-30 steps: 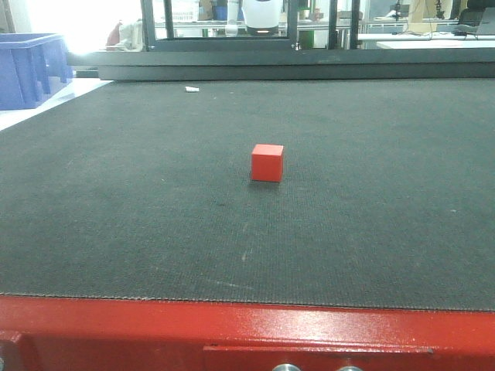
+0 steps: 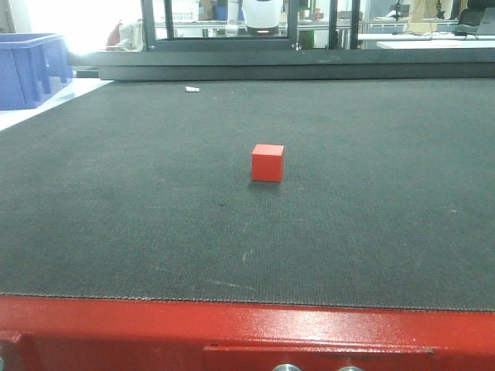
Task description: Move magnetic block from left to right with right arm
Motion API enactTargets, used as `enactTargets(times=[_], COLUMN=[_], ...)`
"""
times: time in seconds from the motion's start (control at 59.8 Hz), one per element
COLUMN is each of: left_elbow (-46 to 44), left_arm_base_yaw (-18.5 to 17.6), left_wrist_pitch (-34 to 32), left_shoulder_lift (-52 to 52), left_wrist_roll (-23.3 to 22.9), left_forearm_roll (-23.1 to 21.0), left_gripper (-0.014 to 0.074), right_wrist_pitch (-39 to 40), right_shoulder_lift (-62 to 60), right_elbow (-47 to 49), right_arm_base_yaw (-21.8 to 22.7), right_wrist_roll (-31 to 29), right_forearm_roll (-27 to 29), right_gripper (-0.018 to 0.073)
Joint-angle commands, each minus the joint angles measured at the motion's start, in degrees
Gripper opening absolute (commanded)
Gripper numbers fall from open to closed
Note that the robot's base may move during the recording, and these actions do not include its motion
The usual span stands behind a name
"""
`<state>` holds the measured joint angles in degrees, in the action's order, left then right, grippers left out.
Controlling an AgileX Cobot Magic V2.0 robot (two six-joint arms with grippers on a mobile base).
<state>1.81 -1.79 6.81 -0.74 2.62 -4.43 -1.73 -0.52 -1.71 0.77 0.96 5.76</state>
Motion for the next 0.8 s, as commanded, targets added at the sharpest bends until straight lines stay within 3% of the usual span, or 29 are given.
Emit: enactTargets(times=[0.0, 0.468, 0.686, 0.786], left_elbow=[0.53, 0.53, 0.53, 0.53], left_arm_base_yaw=[0.06, 0.06, 0.06, 0.06], left_wrist_pitch=[-4.78, -4.78, -4.78, -4.78], left_shoulder_lift=[-0.78, -0.78, -0.78, -0.78], left_wrist_roll=[0.01, 0.01, 0.01, 0.01], left_forearm_roll=[-0.34, -0.34, -0.34, -0.34], left_gripper=[-0.0116, -0.0116, -0.0116, -0.0116], right_wrist_pitch=[5.01, 10.36, -1.05, -3.73], right_shoulder_lift=[-1.14, -1.14, 2.11, 8.05], right_elbow=[0.32, 1.71, 15.97, 22.43], right_arm_base_yaw=[0.25, 0.25, -0.14, -0.14], right_wrist_roll=[-0.08, 0.51, 1.90, 1.90], right_forearm_roll=[0.12, 0.70, 1.41, 1.41], right_gripper=[0.0067, 0.0067, 0.0073, 0.0147])
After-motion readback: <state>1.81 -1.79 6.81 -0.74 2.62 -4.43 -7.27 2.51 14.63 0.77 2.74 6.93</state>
